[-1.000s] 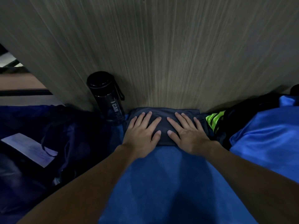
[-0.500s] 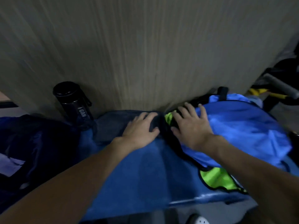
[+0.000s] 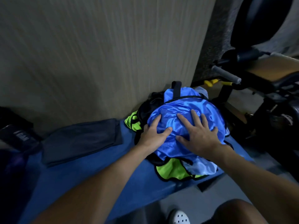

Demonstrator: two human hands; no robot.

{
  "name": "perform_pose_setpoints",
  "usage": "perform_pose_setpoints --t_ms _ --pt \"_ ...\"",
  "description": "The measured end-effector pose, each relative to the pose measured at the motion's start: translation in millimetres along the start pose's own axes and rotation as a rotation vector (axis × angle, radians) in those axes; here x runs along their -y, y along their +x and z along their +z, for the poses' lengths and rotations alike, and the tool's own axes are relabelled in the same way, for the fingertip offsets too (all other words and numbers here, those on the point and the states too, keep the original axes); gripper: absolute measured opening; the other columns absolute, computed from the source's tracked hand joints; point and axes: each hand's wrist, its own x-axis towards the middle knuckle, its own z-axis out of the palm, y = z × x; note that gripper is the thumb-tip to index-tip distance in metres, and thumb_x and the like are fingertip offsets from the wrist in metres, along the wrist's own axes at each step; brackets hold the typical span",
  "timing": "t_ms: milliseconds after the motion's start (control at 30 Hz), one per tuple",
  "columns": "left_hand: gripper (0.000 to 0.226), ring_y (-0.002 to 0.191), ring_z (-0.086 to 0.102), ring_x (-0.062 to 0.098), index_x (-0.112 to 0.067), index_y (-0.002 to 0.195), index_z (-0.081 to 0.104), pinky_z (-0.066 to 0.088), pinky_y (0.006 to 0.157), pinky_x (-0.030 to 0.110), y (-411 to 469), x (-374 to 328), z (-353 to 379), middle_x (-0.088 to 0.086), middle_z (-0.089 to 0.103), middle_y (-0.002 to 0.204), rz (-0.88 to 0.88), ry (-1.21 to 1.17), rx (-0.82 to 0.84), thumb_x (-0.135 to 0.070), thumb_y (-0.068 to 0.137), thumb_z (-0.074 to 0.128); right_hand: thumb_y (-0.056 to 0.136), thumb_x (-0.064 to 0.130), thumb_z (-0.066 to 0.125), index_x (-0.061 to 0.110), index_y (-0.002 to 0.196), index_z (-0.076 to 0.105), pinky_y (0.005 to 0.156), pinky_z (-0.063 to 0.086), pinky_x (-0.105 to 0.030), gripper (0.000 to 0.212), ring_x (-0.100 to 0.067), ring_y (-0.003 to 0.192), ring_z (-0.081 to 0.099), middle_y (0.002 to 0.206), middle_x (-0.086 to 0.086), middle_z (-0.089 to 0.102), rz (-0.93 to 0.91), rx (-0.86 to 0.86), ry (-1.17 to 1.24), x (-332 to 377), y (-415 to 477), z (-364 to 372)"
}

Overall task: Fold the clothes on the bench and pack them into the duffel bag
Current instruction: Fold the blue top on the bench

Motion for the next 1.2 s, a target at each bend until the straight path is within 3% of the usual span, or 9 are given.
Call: perform_pose_setpoints --t_ms 133,467,733,867,1067,1200 --pt "0.073 0.141 0.037 0.025 -0.052 0.151 0.02 0.034 0.113 0.038 17 -12 21 0.002 0.026 0.157 0.045 0.034 -0.001 -0.062 0.089 0.057 0.087 0.073 0.041 0.058 0.142 -0.018 0.109 0.017 -0.071 0.082 -0.031 0.149 -0.013 0.16 0.01 -0.021 0.013 0.012 0.025 -28 11 -6" --pt "0.069 0.134 0.044 0.027 -0.048 0.151 0.021 0.039 0.11 0.041 22 -8 24 0.006 0.033 0.152 0.045 0.075 -0.046 -0.055 0.093 0.056 0.089 0.065 0.05 0.052 0.148 -0.004 0.11 0.027 -0.064 0.082 -0.033 0.149 -0.002 0.163 0.005 -0.007 -0.073 0.04 0.131 -31 18 -8" --pt "0.066 0.133 0.044 0.023 -0.043 0.152 0.027 0.04 0.111 0.044 6 4 9 0.002 0.037 0.148 0.058 0.08 -0.055 -0.047 0.093 0.058 0.089 0.062 0.052 0.048 0.15 -0.001 0.113 0.024 -0.061 0.082 -0.035 0.149 -0.001 0.163 0.004 -0.006 -0.105 0.065 0.186 -19 18 -2" --pt "0.065 0.136 0.041 0.023 -0.037 0.153 0.027 0.039 0.112 0.042 0 3 0 0.001 0.034 0.151 0.044 0.085 -0.054 -0.042 0.095 0.056 0.089 0.06 0.053 0.045 0.152 -0.001 0.118 0.018 -0.053 0.084 -0.038 0.149 0.0 0.163 0.001 -0.006 -0.126 0.119 0.202 -14 17 0" --pt "0.063 0.136 0.041 0.019 -0.033 0.155 0.026 0.039 0.101 0.028 -8 5 -8 -0.001 0.031 0.156 0.051 0.086 -0.059 -0.039 0.099 0.054 0.089 0.059 0.053 0.046 0.151 -0.002 0.117 0.02 -0.056 0.084 -0.036 0.149 0.0 0.163 0.001 -0.005 -0.144 0.115 0.227 -7 18 7" --pt "0.062 0.138 0.04 0.019 -0.026 0.154 0.031 0.036 0.107 0.031 -13 -1 -12 -0.002 0.032 0.156 0.04 0.121 -0.106 -0.041 0.098 0.053 0.09 0.058 0.054 0.039 0.153 0.005 0.115 0.026 -0.053 0.082 -0.029 0.147 0.011 0.161 0.005 0.006 -0.154 0.041 0.269 -13 8 -2"
